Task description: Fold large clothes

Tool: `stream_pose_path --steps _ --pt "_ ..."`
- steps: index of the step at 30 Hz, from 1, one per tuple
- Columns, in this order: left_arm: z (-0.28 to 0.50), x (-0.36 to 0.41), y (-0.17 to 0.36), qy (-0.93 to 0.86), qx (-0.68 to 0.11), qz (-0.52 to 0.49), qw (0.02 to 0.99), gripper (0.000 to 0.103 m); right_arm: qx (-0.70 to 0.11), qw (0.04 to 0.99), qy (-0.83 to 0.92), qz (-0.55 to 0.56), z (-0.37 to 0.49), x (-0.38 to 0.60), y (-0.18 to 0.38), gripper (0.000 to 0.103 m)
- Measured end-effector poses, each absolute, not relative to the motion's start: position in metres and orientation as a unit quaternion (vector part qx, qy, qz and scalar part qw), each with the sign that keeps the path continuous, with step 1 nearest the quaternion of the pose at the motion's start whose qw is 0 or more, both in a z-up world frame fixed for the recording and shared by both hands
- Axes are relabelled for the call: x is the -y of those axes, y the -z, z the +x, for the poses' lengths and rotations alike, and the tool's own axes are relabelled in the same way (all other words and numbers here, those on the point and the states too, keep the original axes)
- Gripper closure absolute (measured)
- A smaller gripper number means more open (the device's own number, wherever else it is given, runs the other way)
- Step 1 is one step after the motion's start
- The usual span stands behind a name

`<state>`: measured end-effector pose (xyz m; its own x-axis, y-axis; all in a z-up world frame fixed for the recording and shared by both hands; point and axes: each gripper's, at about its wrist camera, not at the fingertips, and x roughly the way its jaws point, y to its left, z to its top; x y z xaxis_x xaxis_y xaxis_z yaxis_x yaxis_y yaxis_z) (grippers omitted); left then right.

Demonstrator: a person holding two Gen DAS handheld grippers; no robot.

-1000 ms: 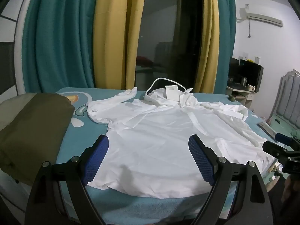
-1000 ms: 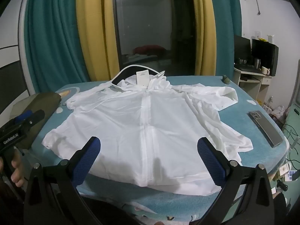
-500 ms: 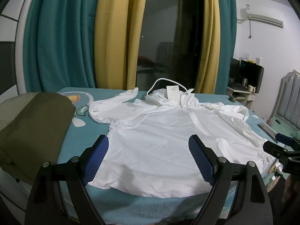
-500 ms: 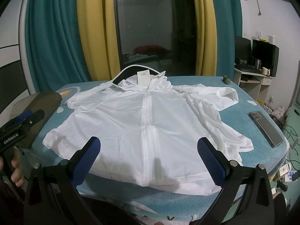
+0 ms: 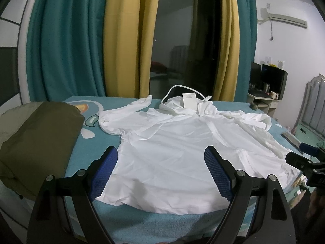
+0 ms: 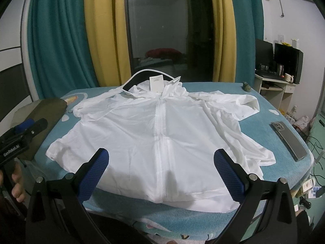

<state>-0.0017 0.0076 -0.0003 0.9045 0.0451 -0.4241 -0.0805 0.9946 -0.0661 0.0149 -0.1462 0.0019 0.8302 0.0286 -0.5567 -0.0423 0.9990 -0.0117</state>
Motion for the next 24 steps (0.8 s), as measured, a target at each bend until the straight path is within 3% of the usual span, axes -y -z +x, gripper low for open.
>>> stream_pose_path --steps 24 --pt "-0.0066 -0.0041 0.0022 0.000 -0.206 -0.045 0.978 0.014 -0.298 0.954 -0.017 -0.011 0.0196 0.1499 0.0059 0.001"
